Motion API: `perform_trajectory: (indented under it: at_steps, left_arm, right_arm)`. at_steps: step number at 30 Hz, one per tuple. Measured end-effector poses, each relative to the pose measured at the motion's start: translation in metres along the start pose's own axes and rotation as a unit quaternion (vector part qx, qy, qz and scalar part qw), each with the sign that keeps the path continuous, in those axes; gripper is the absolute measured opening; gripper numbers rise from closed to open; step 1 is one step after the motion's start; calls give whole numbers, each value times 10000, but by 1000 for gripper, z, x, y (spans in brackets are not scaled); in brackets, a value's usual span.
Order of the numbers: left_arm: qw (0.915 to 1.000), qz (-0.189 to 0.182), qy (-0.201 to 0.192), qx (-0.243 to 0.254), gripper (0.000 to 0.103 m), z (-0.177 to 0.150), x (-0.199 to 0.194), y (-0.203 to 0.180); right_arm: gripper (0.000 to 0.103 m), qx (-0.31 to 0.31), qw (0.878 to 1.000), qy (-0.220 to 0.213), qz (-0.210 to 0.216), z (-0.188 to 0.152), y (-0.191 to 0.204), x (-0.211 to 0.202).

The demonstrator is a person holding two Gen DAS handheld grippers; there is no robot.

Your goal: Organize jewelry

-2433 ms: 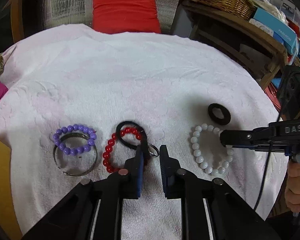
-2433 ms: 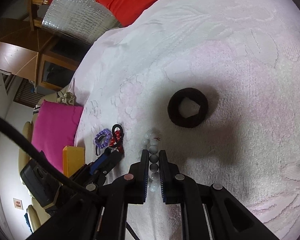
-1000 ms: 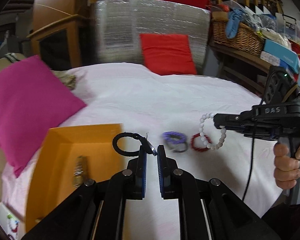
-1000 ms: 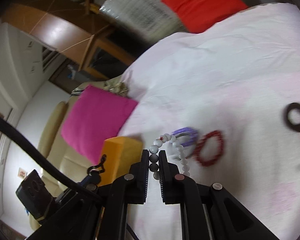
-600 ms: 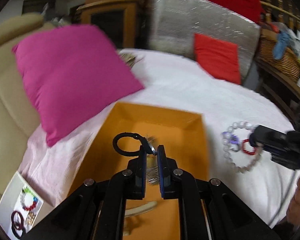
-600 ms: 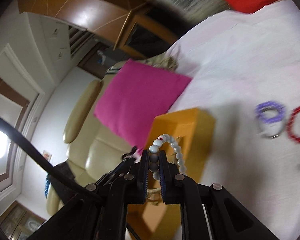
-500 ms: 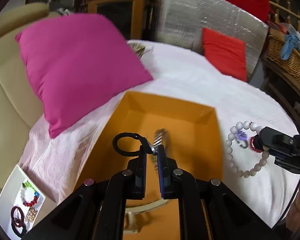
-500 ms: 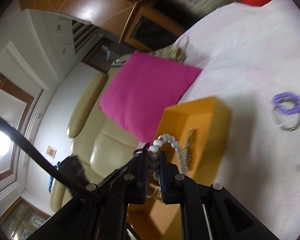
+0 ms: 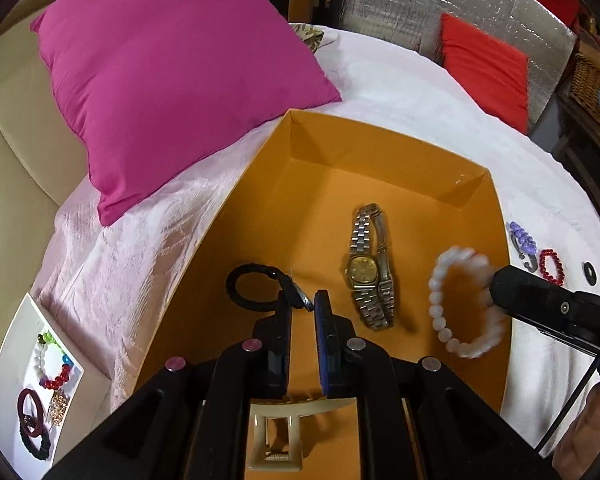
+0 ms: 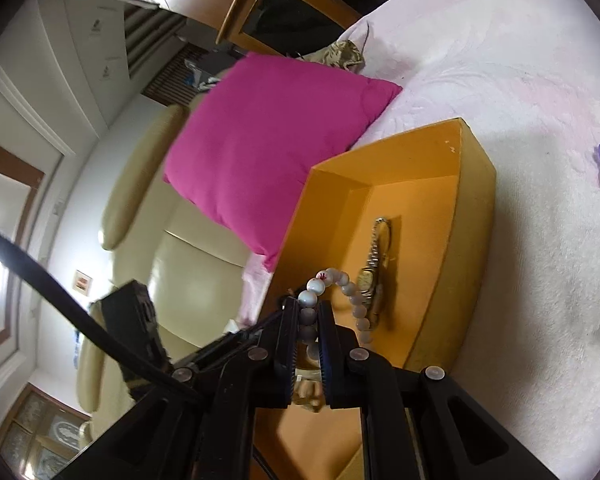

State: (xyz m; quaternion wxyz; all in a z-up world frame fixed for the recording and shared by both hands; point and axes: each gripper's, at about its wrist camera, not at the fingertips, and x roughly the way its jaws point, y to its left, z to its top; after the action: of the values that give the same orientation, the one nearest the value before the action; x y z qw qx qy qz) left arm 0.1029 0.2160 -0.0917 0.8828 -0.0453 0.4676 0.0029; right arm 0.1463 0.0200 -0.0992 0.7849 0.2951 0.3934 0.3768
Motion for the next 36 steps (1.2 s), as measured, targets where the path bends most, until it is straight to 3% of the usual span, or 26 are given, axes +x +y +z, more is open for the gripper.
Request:
perform_trajectory:
  at_steps: [7, 10, 16, 22, 26, 31, 36]
  left_arm:
    - [9999, 122, 22, -98, 23, 0, 1, 4]
    - [9997, 170, -94, -120, 35, 2, -4, 4]
    - [9981, 200, -577, 16, 43, 10, -18, -13]
    - [9883, 460, -1403, 388, 67, 14, -41, -56]
    - [9822, 426, -1653, 783, 70, 13, -47, -94]
    - [9793, 354, -1550, 1252, 71, 12, -38, -138]
    - [9799, 220, -1406, 1396, 71, 10, -30, -170]
  right_arm:
    - [14, -89, 9998, -34, -199, 1, -3, -2]
    - [14, -86, 9996, -133, -233, 5, -7, -13]
    - [14, 64, 9984, -390, -402, 14, -25, -46]
    - [14, 371, 9962, -516, -602, 21, -54, -80]
    - [14, 527, 9936, -736, -683, 28, -73, -115]
    - [16, 806, 9882, -1058, -755, 32, -100, -158]
    - [16, 1057, 9824, -1287, -847, 33, -123, -195]
